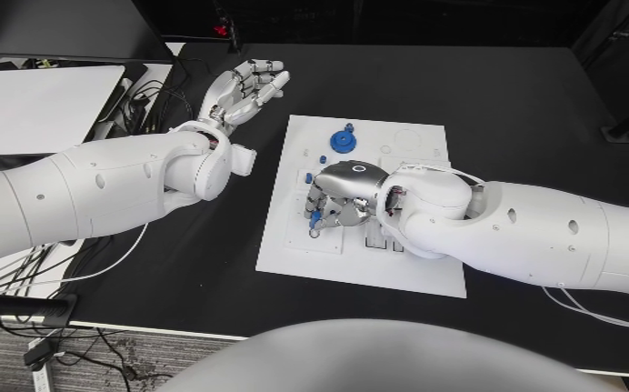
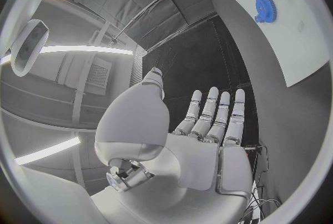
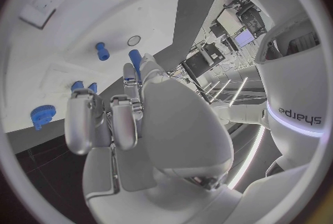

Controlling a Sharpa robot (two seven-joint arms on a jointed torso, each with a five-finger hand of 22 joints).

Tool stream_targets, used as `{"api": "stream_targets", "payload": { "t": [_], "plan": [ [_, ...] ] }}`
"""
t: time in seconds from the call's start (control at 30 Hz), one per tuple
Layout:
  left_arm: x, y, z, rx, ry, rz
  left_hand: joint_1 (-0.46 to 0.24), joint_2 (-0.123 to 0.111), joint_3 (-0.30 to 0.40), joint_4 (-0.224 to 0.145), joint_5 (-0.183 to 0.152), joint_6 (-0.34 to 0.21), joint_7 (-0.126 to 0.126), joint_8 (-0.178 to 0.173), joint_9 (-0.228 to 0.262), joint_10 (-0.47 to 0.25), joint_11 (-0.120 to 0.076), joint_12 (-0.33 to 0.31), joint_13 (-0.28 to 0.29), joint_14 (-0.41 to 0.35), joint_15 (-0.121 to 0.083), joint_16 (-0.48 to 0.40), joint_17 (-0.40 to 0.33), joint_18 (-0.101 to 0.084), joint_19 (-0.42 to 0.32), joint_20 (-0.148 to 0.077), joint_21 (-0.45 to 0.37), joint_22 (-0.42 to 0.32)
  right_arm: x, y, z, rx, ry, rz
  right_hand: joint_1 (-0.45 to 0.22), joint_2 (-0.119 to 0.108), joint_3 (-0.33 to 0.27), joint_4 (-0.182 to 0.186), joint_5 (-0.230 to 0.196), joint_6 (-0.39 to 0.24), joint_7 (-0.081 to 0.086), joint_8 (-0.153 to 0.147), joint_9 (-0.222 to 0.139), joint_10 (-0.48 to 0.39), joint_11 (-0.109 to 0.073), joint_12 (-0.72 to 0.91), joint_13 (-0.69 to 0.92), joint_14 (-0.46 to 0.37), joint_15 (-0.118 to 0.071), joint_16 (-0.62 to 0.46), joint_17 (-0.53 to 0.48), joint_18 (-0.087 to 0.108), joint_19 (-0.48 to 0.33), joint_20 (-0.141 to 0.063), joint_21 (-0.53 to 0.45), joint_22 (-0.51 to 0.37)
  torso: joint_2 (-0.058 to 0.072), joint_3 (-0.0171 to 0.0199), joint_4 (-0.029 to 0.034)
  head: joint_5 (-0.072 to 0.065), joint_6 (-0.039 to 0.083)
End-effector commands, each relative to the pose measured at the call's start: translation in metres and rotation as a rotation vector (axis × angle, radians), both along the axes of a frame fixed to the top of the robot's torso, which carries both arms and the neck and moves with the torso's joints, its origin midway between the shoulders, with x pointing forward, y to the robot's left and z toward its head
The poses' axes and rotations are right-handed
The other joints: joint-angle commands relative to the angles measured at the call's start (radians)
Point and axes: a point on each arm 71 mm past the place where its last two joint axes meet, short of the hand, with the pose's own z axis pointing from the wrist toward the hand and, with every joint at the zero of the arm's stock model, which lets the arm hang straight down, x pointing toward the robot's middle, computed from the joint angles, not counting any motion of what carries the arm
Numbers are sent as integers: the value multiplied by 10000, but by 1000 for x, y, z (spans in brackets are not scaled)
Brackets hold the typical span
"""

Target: Assemble the parts on the task board

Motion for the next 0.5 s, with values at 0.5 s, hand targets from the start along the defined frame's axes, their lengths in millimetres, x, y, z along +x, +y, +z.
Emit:
{"api": "stream_targets", "payload": {
  "t": [0.5],
  "plan": [
    [-2, 0, 8, -265, -959, -164, -11, 62, 65, -4, 39, -88, 1539, 35, -16, -64, -17, 34, -17, -72, -29, 11, -8, 27, 52, -9, 29, -9, -5, 7, -10, -392, 149, 265, -10, 70, 50, -12, 46, -10, 74, -33, 2, -72, 29, -63, -13, 626, -4, 31, 149, 87, 199, -38, -91, 1882, -6, -5, 1, -49, -1]
  ]
}}
